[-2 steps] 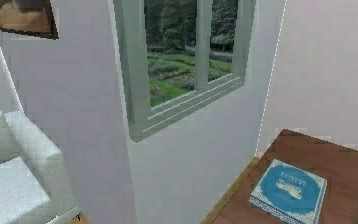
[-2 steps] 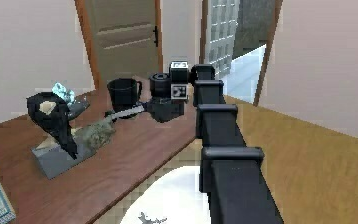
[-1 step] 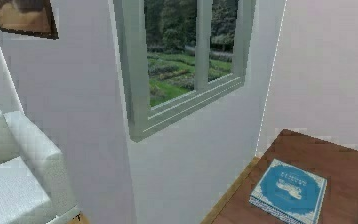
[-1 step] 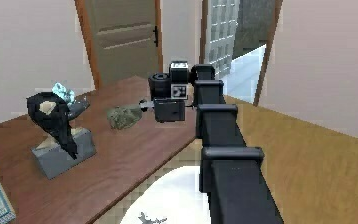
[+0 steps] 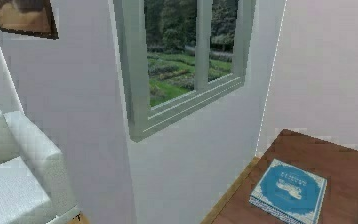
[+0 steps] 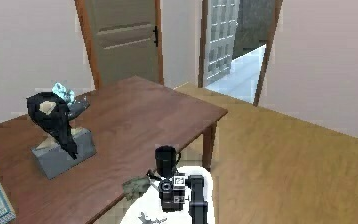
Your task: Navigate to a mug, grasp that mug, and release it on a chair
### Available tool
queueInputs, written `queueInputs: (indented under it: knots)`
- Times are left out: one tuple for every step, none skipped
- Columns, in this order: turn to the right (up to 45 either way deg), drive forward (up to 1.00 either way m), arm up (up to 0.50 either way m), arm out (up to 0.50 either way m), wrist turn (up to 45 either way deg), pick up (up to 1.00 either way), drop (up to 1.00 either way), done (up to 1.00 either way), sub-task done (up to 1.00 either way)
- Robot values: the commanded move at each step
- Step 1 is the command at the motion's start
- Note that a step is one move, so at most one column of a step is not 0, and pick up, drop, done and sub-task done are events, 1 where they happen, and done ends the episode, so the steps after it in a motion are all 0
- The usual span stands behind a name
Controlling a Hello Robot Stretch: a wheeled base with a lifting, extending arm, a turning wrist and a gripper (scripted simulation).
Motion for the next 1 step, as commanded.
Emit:
queueInputs:
  knots:
    - [0.0, 0.0, -0.32, 0.0, 0.0, 0.0, 0.0, 0.0, 0.0]
